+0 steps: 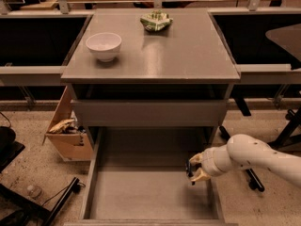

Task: Place rxbar blueberry into middle drawer

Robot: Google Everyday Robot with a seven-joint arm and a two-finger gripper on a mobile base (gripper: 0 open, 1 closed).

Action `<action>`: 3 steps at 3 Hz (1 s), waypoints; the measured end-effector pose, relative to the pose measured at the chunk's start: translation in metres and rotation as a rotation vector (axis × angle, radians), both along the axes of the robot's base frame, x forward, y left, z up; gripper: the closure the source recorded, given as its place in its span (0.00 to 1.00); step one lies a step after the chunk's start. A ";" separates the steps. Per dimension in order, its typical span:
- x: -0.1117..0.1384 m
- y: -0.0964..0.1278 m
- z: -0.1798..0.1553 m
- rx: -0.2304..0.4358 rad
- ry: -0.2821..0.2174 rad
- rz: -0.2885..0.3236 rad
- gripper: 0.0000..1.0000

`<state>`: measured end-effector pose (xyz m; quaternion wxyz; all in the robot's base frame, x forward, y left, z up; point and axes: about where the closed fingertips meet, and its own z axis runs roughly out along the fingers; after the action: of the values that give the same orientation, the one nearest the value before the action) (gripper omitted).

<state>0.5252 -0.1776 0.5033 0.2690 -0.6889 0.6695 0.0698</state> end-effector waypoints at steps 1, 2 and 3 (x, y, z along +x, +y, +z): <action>-0.001 0.006 -0.008 0.004 0.015 0.011 0.83; -0.001 0.006 -0.008 0.004 0.015 0.011 0.60; -0.001 0.006 -0.008 0.004 0.015 0.011 0.37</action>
Offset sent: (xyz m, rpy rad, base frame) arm -0.0011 0.0058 -0.0077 0.0040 0.0145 0.0112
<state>0.5241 -0.1717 0.4956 0.2651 -0.6916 0.6674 0.0777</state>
